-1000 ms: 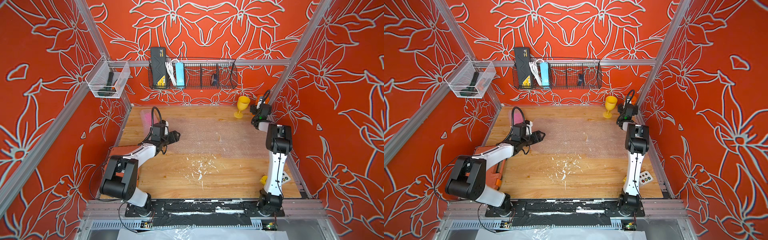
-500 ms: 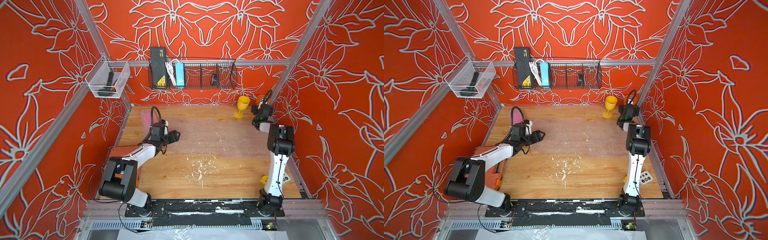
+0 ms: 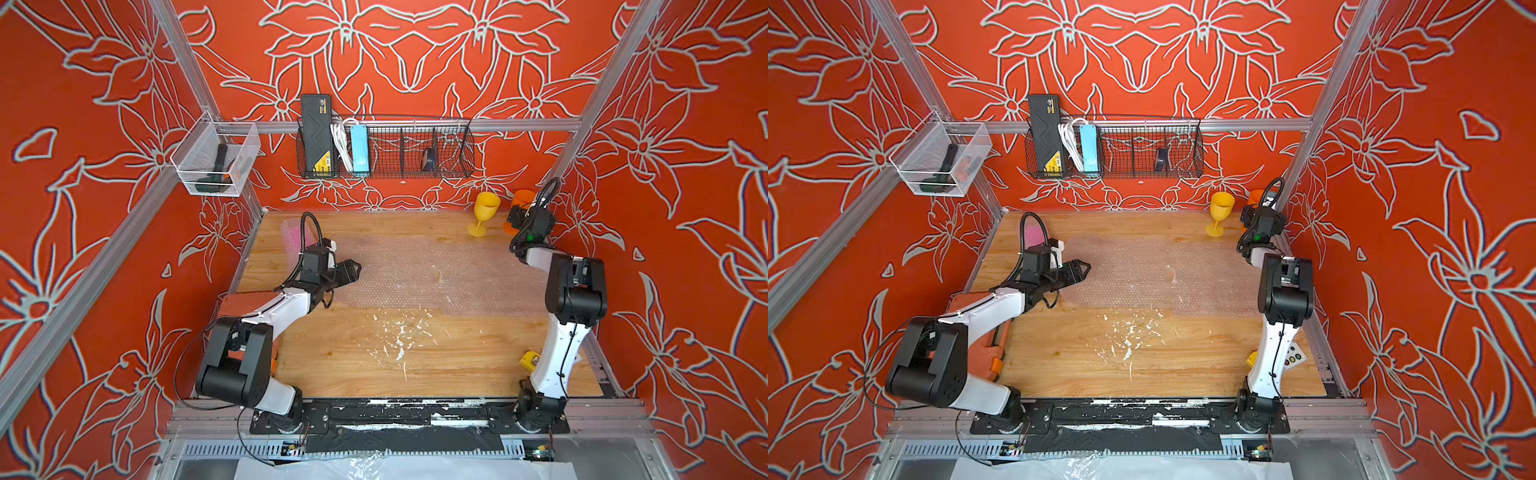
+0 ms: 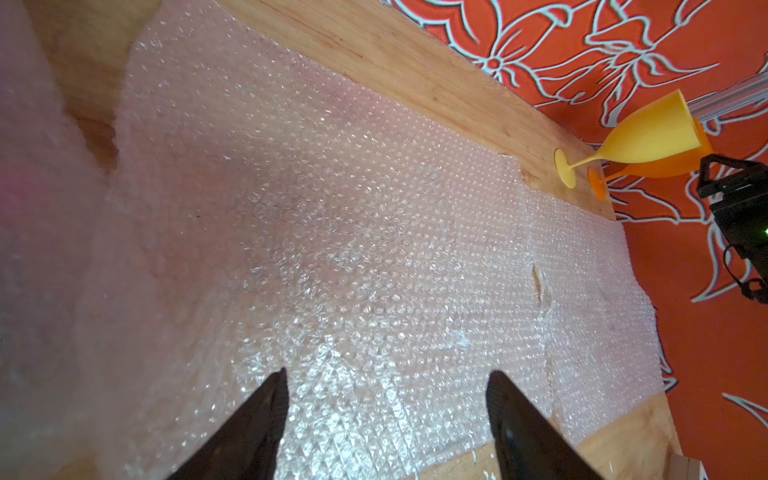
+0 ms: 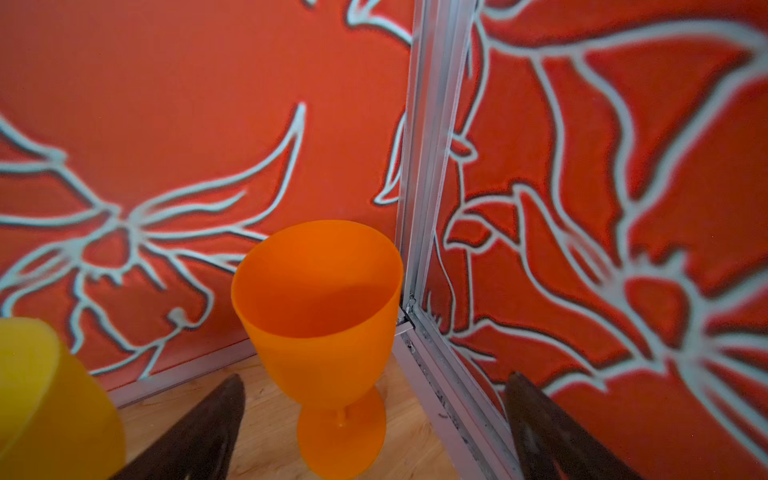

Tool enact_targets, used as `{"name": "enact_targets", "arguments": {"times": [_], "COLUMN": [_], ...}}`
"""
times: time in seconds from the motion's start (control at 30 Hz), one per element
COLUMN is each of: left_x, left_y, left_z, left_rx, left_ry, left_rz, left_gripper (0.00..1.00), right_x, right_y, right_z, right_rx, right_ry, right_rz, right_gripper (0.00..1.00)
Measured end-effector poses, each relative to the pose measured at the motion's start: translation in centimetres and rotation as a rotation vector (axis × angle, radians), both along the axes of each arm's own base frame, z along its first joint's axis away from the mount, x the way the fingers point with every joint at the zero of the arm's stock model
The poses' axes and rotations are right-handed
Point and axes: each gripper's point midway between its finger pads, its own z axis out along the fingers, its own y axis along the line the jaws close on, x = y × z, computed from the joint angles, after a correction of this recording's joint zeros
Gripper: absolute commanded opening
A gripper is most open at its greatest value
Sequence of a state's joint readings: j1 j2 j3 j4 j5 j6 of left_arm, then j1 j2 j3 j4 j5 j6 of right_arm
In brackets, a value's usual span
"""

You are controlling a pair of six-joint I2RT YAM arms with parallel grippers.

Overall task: Unpack wine glasses from bubble wrap
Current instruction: Place the wine glass at the corner of the board, then pick up the bubble wrap from the corner of the board.

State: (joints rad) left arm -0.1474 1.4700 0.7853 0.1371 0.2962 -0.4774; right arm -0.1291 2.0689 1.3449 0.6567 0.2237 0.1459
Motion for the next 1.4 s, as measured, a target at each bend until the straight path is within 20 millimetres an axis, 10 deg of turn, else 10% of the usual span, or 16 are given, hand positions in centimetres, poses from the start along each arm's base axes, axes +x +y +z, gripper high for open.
{"name": "enact_targets", "arguments": {"times": [0.23,0.5,1.0,1.4], "left_x": [0.0,0.1,1.3,3.4], "left_y": [0.2,1.4,5.6,8.6], "left_z": [0.8,0.4,2.4,-0.4], "left_rx": [0.001,0.038,0.075,0.085], "left_ry": [-0.02,-0.001,-0.033,0.056], "left_rz": [0.01,0.057,0.232,0.327], "left_gripper": [0.73,0.73,0.74,0.73], "right_x": [-4.2,-9.6,-18.8,-23.6], "right_y": [4.1,17.4,40.1,47.8], "right_z": [3.1,5.5,-4.2,-11.9], "right_rx": [0.139,0.23,0.383,0.403], "right_ry": [0.015,0.106,0.574,0.904], "right_rz": [0.043,0.332,0.932,1.098], "right_gripper": [0.93,0.89,0.82,0.81]}}
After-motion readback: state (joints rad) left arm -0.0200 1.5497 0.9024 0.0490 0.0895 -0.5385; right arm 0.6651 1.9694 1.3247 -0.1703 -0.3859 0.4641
